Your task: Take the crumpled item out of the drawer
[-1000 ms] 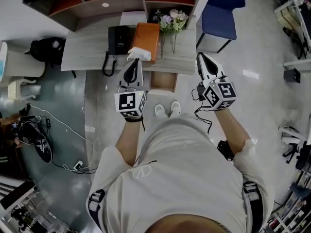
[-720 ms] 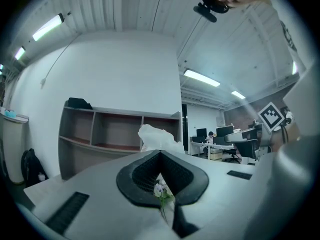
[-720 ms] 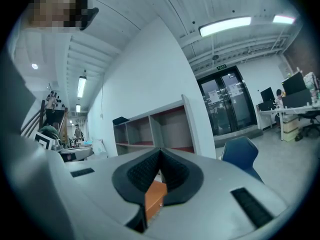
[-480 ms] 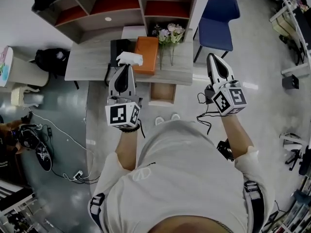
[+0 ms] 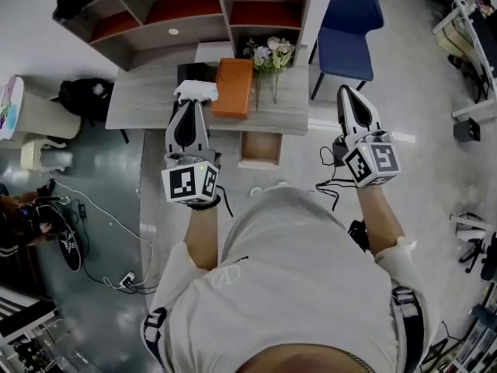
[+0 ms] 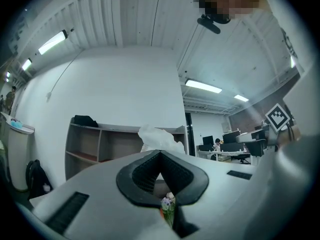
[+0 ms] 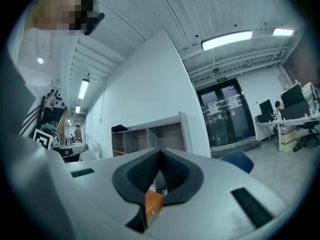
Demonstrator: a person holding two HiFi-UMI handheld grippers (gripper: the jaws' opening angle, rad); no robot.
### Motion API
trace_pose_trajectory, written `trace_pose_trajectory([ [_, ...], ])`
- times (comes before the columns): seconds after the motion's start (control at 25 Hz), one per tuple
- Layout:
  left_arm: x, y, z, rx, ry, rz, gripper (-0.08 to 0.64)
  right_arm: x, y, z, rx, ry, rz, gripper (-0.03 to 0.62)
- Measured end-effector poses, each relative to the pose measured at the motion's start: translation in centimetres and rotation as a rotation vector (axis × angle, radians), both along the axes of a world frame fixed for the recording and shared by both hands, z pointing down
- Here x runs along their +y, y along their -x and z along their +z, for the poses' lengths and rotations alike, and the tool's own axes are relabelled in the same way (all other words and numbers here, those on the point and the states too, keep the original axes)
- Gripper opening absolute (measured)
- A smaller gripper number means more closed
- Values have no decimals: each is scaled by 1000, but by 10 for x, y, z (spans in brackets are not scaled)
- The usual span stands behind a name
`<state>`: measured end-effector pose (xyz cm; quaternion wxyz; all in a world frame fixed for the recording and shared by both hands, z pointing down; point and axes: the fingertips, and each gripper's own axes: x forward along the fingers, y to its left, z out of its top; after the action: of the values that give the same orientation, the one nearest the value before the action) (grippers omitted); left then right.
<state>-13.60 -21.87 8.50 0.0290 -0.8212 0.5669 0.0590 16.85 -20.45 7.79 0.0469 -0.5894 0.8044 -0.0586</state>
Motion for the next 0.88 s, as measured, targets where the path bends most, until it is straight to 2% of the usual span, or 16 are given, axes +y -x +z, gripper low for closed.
trace_pose_trajectory([
  [0.88,4,-11,5,-27,15,13,-3,3,6,8,21,21,-32,1],
])
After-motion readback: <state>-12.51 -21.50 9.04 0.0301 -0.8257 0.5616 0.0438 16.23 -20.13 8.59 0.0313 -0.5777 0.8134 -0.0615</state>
